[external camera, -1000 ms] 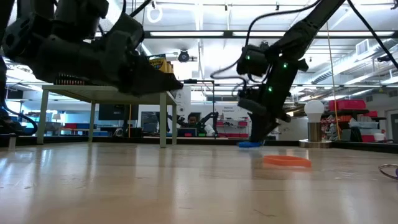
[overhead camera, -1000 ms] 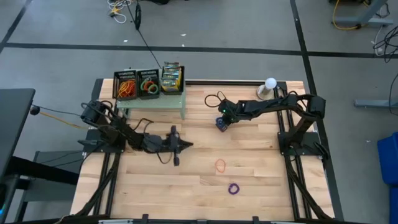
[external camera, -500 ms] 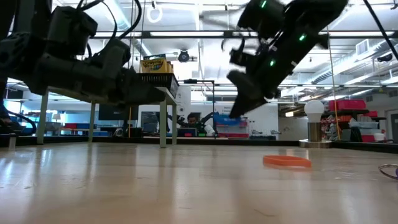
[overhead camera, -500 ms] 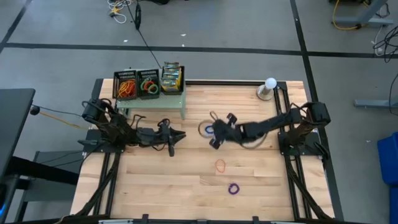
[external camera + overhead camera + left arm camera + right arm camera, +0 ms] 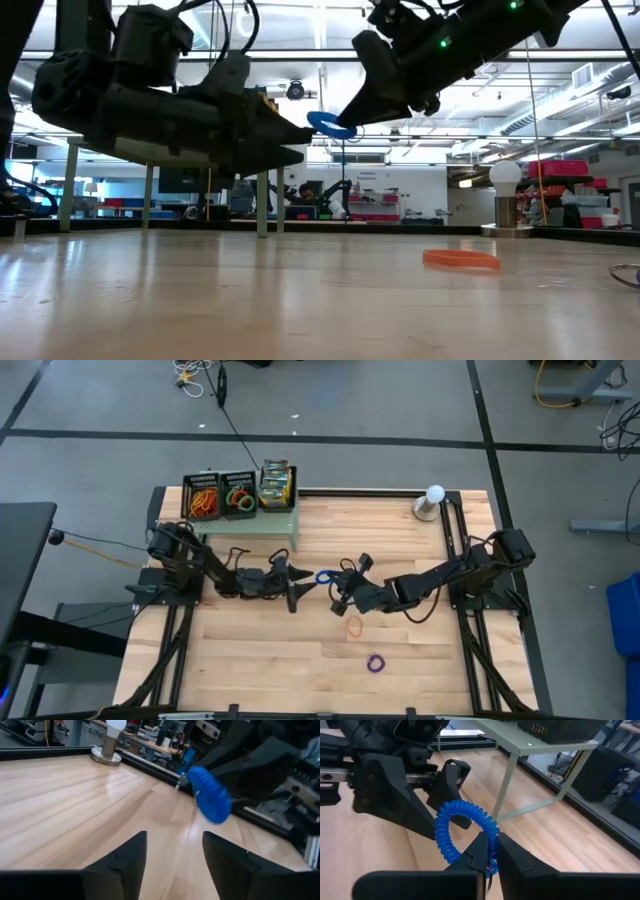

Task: Pick & Place Office Desk Supplies
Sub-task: Put the blue spring keychain into the middle black bin on the shelf

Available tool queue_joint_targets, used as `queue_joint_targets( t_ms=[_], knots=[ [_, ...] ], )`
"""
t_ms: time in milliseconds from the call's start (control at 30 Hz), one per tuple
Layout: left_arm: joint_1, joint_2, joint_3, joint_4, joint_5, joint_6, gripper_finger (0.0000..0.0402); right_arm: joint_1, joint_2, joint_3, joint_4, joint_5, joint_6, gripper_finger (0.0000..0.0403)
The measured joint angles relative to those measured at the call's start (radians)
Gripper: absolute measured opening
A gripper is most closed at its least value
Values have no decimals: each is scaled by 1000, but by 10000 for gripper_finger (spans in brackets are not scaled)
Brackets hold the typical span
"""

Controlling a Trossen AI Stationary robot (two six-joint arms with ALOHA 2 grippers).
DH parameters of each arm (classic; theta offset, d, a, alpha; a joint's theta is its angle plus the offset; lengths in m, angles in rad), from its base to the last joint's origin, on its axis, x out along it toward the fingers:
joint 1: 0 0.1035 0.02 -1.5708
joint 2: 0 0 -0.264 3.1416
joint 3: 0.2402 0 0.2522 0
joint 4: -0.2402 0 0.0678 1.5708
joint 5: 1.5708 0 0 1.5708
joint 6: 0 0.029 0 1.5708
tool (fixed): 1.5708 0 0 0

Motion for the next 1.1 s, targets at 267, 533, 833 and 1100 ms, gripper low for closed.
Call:
queue_joint_targets(
  t_ms=[267,533,833,1100],
  knots=[
    [0,65,13,172,25,6,216,17,0,0,1,56,-20,27],
    [2,65,12,199,54,17,217,17,2,0,25,70,-29,27],
    [0,65,16,226,85,72,195,17,26,1,81,27,-49,27],
    [0,65,11,225,96,130,53,29,40,2,134,-5,-99,29]
  ],
)
